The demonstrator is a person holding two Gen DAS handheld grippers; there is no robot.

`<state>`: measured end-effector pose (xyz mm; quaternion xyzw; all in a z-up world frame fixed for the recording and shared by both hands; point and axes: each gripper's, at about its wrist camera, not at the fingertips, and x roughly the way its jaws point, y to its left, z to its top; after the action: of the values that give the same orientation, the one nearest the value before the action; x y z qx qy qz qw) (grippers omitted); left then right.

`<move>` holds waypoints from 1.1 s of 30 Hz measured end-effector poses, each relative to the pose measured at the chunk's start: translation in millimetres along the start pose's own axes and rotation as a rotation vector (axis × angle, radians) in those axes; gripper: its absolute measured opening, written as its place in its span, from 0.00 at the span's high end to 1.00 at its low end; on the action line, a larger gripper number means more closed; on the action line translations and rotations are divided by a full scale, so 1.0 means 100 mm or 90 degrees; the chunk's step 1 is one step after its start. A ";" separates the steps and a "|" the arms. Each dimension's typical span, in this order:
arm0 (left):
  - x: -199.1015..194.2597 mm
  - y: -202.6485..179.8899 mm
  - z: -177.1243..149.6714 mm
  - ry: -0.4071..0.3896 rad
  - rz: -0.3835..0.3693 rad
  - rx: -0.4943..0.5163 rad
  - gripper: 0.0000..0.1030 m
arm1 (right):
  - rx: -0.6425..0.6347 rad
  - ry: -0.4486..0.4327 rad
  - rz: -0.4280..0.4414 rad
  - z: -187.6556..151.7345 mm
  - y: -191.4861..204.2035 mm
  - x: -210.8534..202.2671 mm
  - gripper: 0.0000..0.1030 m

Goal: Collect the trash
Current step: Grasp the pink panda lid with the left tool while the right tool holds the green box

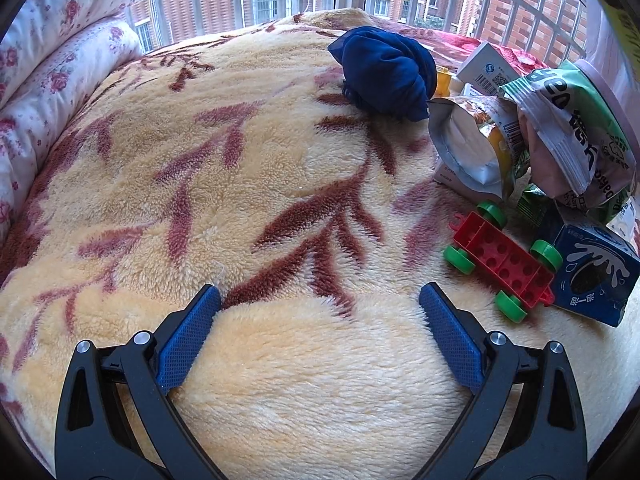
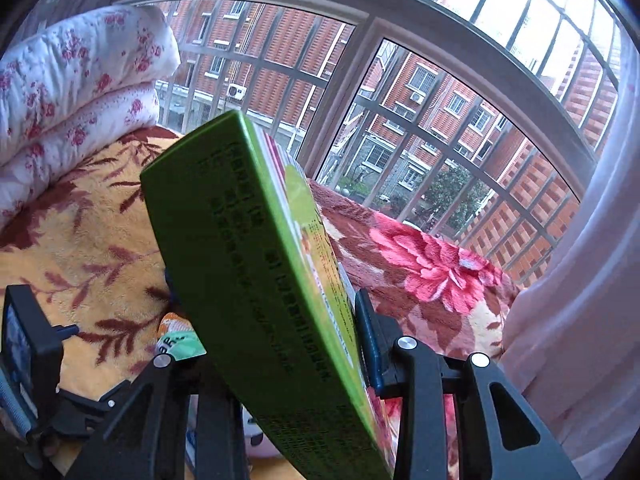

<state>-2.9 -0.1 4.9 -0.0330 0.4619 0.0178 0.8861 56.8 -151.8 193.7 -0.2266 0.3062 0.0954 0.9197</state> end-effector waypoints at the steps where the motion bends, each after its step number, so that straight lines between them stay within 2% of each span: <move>1: -0.02 0.00 0.00 -0.003 0.000 0.002 0.07 | 0.013 -0.004 0.003 -0.10 -0.05 -0.10 0.66; 6: -0.14 -0.09 -0.02 -0.007 -0.004 0.039 0.07 | 0.059 -0.007 0.001 -0.78 -0.25 -0.52 0.66; 9: -0.35 -0.25 -0.01 -0.017 -0.032 0.104 0.07 | 0.089 0.008 0.005 -1.19 -0.34 -0.66 0.66; 14: -0.86 -0.74 0.15 -0.065 -0.089 0.292 0.07 | 0.147 0.033 0.028 -1.73 -0.42 -0.75 0.65; 17: -1.03 -1.02 0.33 -0.083 -0.121 0.413 0.07 | 0.164 0.040 0.033 -1.91 -0.45 -0.76 0.65; 22: -0.88 -1.33 0.55 -0.034 -0.177 0.569 0.07 | 0.207 0.040 0.044 -2.09 -0.57 -0.76 0.65; 26: -0.71 -1.43 0.66 -0.009 -0.186 0.618 0.07 | 0.235 0.037 0.046 -2.18 -0.67 -0.75 0.65; 29: -0.60 -1.37 0.79 0.013 -0.226 0.612 0.07 | 0.252 0.040 0.046 -2.24 -0.74 -0.70 0.65; 33: -0.44 -1.35 0.84 0.014 -0.246 0.617 0.07 | 0.273 0.042 0.050 -2.29 -0.80 -0.66 0.65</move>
<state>49.0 -128.6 94.9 0.2963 0.4116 -0.3621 0.7821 -89.1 -332.9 99.8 -0.0169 0.3583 0.0565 0.9317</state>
